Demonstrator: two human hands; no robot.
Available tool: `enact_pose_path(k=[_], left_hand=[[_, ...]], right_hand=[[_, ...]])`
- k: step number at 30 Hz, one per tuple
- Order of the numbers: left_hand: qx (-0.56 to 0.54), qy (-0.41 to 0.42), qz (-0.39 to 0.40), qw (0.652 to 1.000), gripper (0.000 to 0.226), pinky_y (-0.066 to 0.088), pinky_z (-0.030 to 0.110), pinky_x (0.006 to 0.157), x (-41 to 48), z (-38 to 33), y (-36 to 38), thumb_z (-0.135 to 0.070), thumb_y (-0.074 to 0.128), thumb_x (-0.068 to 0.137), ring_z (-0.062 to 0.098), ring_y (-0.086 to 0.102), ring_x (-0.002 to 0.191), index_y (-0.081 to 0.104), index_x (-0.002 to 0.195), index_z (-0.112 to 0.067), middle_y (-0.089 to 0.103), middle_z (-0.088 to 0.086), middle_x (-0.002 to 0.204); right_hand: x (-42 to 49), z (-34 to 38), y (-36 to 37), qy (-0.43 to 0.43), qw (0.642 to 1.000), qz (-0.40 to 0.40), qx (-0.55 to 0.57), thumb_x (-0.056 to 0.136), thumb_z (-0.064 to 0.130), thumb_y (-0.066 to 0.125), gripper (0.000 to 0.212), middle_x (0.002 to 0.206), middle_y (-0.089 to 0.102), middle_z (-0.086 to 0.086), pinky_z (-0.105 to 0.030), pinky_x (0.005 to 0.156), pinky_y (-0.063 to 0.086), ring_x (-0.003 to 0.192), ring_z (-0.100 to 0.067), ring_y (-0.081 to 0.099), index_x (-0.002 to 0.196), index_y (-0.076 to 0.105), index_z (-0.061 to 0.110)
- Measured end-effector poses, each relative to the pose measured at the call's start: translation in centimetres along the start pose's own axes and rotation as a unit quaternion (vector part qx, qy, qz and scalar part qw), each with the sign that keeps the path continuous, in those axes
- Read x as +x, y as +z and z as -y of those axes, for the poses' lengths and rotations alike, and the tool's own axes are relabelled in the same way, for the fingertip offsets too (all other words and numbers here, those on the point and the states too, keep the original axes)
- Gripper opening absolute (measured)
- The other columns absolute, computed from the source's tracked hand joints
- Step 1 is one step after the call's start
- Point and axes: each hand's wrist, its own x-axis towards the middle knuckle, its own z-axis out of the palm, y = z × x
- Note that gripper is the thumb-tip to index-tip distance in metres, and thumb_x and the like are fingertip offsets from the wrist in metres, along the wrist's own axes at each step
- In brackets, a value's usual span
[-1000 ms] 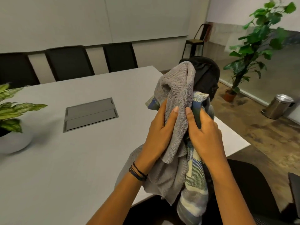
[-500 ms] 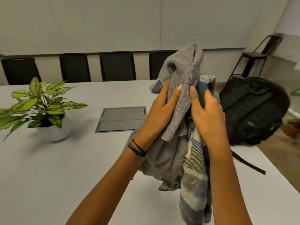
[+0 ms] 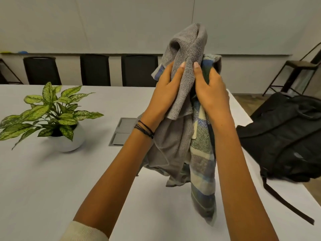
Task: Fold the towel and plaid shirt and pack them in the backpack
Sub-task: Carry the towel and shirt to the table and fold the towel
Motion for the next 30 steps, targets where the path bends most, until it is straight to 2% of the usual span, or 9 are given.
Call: enact_pose_path(k=[6,9,14,16,20,23,25,27,30], left_hand=[[0.012,-0.013,-0.042,0.999,0.045,0.043,0.038,0.104,4.5,2.7,-2.4,-0.039,0.045,0.095,0.011,0.054,0.117,0.046,0.134,-0.017,0.057,0.0,0.128],[0.025,-0.017,-0.053,0.998,0.046,0.042,0.039,0.104,6.4,4.1,-3.4,-0.041,0.046,0.094,0.011,0.053,0.118,0.045,0.135,-0.019,0.057,-0.001,0.128],[0.051,-0.004,-0.064,0.997,0.052,0.042,0.038,0.105,9.3,6.1,-4.6,-0.044,0.046,0.092,0.01,0.051,0.12,0.043,0.137,-0.019,0.054,-0.002,0.132],[0.058,0.005,-0.073,0.996,0.051,0.041,0.035,0.105,10.3,6.9,-5.0,-0.043,0.045,0.093,0.009,0.05,0.12,0.041,0.138,-0.019,0.053,-0.002,0.133],[0.077,0.045,-0.101,0.991,0.045,0.038,0.008,0.095,11.5,8.2,-5.6,-0.03,0.044,0.098,-0.001,0.046,0.115,0.038,0.139,-0.014,0.05,0.001,0.135],[0.08,0.085,-0.116,0.986,0.046,0.039,0.009,0.096,12.2,9.9,-6.2,-0.027,0.042,0.097,0.002,0.046,0.119,0.036,0.139,-0.01,0.048,0.001,0.136],[0.082,0.106,-0.123,0.983,0.045,0.037,0.009,0.098,12.0,11.3,-6.5,-0.021,0.042,0.097,-0.001,0.042,0.12,0.032,0.14,-0.011,0.042,-0.006,0.133],[0.093,0.121,-0.125,0.98,0.046,0.036,0.013,0.102,11.6,13.3,-7.0,-0.02,0.041,0.097,-0.003,0.039,0.121,0.025,0.14,-0.017,0.036,-0.01,0.132],[0.113,0.117,-0.113,0.98,0.044,0.032,0.014,0.106,10.7,17.7,-7.8,-0.027,0.039,0.096,-0.002,0.035,0.126,0.024,0.137,-0.021,0.034,-0.01,0.136]], right_hand=[[4.3,-0.2,4.5,0.017,0.999,0.005,0.049,0.09,0.06,0.035,0.05,0.118,0.061,0.001,-0.044,0.101,0.04,0.113,-0.022,0.053,0.123,0.052,0.025],[6.1,-0.8,6.6,0.024,0.998,0.002,0.066,0.089,0.061,0.037,0.051,0.116,0.061,0.001,-0.048,0.1,0.04,0.111,-0.021,0.054,0.12,0.054,0.025],[8.8,-1.8,9.4,0.012,0.995,-0.007,0.097,0.089,0.058,0.04,0.05,0.115,0.062,0.001,-0.046,0.097,0.044,0.108,-0.018,0.056,0.122,0.053,0.023],[9.9,-2.3,10.4,0.006,0.994,-0.013,0.112,0.09,0.057,0.042,0.049,0.115,0.062,0.001,-0.044,0.097,0.045,0.108,-0.017,0.056,0.123,0.053,0.022],[11.4,-3.5,12.4,-0.018,0.989,-0.028,0.141,0.087,0.057,0.043,0.053,0.118,0.061,0.001,-0.044,0.096,0.046,0.109,-0.017,0.056,0.125,0.05,0.021],[12.0,-4.4,14.4,-0.033,0.984,-0.042,0.167,0.084,0.056,0.044,0.056,0.122,0.059,-0.001,-0.043,0.097,0.047,0.112,-0.017,0.055,0.128,0.047,0.02],[12.0,-5.3,15.8,-0.037,0.979,-0.044,0.197,0.082,0.054,0.045,0.058,0.121,0.059,-0.002,-0.042,0.097,0.047,0.111,-0.017,0.056,0.127,0.047,0.018],[11.8,-6.8,17.2,-0.047,0.972,-0.037,0.227,0.083,0.049,0.046,0.056,0.12,0.058,0.0,-0.033,0.096,0.048,0.11,-0.013,0.056,0.128,0.045,0.016],[10.7,-9.7,19.3,-0.065,0.967,-0.009,0.247,0.088,0.033,0.046,0.042,0.116,0.049,0.015,-0.008,0.091,0.041,0.106,0.004,0.051,0.126,0.037,0.02]])
